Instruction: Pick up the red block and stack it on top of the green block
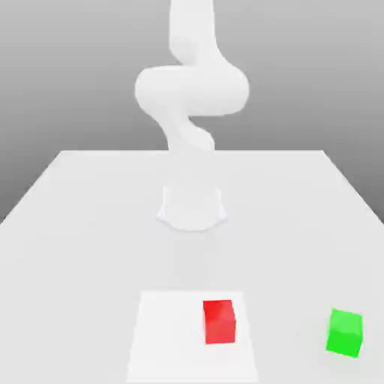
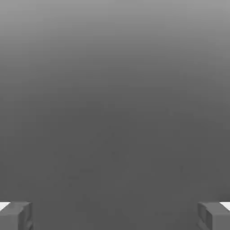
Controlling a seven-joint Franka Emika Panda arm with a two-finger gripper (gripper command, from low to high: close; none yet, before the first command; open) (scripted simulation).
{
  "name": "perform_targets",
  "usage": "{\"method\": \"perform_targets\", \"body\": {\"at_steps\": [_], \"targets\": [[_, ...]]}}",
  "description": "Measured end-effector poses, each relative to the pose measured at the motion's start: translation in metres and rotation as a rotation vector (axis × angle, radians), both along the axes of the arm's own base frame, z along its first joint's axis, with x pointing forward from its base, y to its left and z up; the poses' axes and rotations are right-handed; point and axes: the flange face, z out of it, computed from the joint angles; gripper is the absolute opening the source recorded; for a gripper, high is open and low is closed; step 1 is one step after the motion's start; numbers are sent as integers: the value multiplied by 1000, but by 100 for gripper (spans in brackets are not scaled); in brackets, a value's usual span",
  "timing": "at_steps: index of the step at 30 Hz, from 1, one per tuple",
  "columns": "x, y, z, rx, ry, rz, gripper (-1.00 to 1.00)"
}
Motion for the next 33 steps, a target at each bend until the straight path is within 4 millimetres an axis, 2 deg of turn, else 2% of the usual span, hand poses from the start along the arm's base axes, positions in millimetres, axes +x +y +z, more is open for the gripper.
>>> {"method": "perform_targets", "body": {"at_steps": [2,5,10,15,20,26,27,33], "targets": [[25,5,-45,-1,73,8,0],[52,11,-111,-4,176,20,0],[73,22,-223,-12,346,39,0],[65,32,-334,-21,515,58,0],[31,41,-434,-35,683,79,0],[23,41,-505,-36,715,80,0],[23,40,-514,-36,715,80,-100],[22,40,-518,-36,715,80,-100]]}}
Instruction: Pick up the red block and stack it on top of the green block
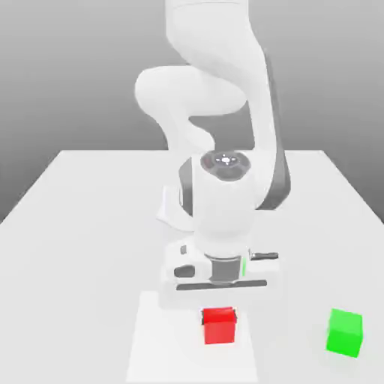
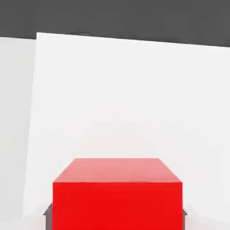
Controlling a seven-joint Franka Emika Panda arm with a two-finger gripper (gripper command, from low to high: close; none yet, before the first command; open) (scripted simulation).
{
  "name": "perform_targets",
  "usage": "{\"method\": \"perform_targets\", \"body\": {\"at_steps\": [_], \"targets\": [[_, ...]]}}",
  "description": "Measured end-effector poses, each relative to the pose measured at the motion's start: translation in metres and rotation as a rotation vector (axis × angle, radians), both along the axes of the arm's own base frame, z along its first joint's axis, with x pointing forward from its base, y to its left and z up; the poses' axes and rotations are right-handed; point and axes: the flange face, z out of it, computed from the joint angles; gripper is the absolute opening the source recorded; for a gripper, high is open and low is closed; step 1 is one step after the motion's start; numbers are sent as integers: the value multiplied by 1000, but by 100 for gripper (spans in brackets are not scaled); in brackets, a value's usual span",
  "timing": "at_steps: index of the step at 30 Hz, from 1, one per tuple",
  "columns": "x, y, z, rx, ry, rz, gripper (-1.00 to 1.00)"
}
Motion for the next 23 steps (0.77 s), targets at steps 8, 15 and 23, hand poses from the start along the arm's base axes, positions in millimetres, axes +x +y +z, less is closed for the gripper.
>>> {"method": "perform_targets", "body": {"at_steps": [8,15,23], "targets": [[6,25,65,-1,1,83,-100],[13,197,93,0,1,626,-100],[10,213,40,0,0,672,100]]}}
